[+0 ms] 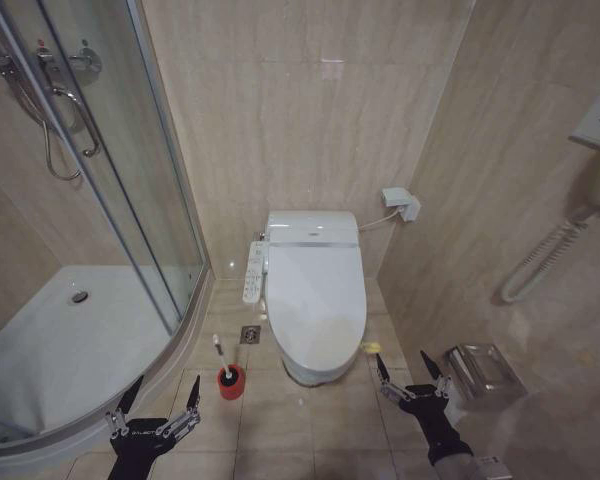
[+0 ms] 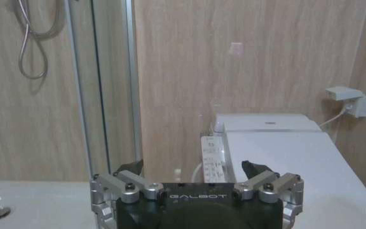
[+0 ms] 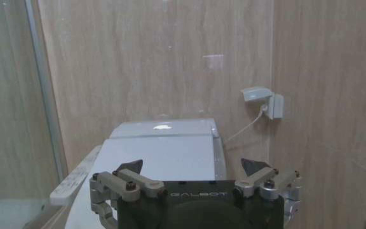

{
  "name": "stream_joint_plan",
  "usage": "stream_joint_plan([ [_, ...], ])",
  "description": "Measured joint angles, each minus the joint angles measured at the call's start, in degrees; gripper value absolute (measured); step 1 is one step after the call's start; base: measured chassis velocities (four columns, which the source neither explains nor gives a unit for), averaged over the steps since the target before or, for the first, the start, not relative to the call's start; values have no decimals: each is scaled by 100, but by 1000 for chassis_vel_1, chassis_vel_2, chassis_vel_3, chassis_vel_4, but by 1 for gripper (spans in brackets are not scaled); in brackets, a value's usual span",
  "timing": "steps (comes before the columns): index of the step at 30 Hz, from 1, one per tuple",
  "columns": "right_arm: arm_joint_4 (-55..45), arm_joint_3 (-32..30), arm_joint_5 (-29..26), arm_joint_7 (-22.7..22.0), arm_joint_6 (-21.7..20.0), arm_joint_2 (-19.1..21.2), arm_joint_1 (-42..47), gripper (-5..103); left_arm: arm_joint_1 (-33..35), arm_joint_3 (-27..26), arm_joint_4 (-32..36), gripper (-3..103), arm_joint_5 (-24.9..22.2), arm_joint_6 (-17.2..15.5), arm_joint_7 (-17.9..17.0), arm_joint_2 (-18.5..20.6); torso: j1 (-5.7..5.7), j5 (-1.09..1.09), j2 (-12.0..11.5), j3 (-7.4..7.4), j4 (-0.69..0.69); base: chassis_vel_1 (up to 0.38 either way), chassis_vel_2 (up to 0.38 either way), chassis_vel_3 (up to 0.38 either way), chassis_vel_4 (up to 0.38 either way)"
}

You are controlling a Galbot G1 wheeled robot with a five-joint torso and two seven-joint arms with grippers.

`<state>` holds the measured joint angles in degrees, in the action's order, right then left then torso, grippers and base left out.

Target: Open the toilet lid, clean the toilet bowl with a toilet brush, close the toilet lid, and flush.

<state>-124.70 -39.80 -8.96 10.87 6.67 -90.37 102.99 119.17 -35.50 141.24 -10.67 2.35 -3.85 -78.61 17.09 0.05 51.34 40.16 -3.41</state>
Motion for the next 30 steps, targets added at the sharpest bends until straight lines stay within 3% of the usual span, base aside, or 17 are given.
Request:
stream_joint_plan([
  [15, 367, -67, -80, -27, 251, 68, -130, 100, 0, 0, 0, 100, 0, 0, 0, 1, 0, -1, -1, 0, 0, -86, 97, 86, -95],
  [30, 2010, -29, 390, -84, 332, 318, -965, 100, 0, 0, 1, 100, 0, 0, 0, 1, 2, 0, 0, 0, 0, 2, -5, -2, 3],
])
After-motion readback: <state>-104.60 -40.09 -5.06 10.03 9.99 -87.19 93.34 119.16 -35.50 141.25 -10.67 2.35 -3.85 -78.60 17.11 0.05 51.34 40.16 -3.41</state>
